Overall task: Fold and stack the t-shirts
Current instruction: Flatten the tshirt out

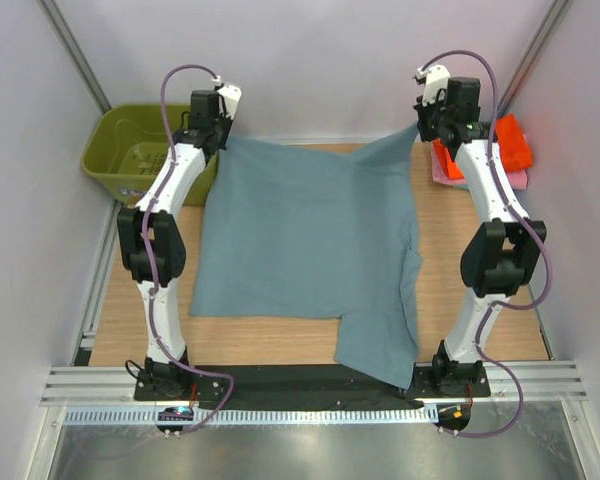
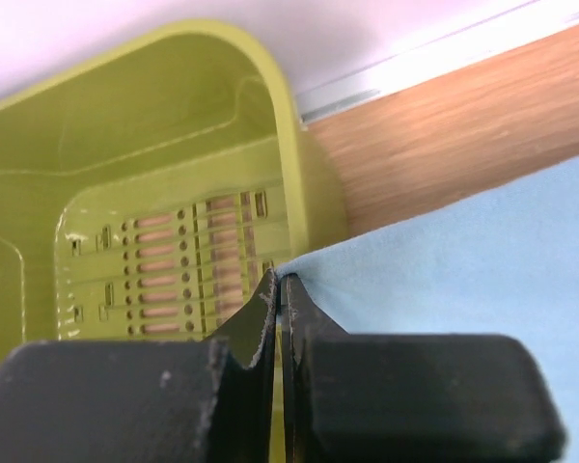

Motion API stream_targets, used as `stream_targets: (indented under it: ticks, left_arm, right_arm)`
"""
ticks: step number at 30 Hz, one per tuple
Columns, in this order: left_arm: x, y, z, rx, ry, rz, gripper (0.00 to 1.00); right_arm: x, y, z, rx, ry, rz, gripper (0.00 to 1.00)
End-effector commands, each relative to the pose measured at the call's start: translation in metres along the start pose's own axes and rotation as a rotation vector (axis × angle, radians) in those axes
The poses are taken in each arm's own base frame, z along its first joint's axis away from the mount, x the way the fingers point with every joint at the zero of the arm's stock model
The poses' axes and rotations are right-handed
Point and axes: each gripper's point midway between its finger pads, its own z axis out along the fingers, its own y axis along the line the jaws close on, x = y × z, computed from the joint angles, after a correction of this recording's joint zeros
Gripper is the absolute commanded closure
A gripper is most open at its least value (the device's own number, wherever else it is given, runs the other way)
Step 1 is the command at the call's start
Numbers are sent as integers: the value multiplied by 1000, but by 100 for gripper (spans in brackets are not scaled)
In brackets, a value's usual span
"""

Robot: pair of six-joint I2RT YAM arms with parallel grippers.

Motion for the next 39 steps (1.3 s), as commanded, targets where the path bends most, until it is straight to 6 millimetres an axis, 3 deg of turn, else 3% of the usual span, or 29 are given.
stream_targets:
  ticks: [1,7,15,22,23,28,31,39]
  left_arm:
    - [-12,15,-22,-38,-34,-4,100]
    - [2,-5,-31,14,-6,30,100]
    - [2,-27,-39,65,-3,48,100]
    - [13,-26,-60,74,18,52,100]
    - [16,-27,-63,77,23,54,100]
    - [25,-26,-83,83,34,57,100]
    - [34,-31,-89,89,51,73,100]
    - [64,-42,-103,112,105,111,100]
  right_arm:
    - [-28,4,-43,-7,-86,-10,99]
    - [-10,15,-53,-31,-47,0,99]
    - [1,17,-64,-31,-17,-5,99]
    - [7,24,-94,-35,-11,-5,99]
    - [17,15,-97,-16,8,9,99]
    - [28,20,-118,-13,16,18,99]
    - [45,24,-123,-17,46,32,99]
    - [68,33,-131,-33,75,53,99]
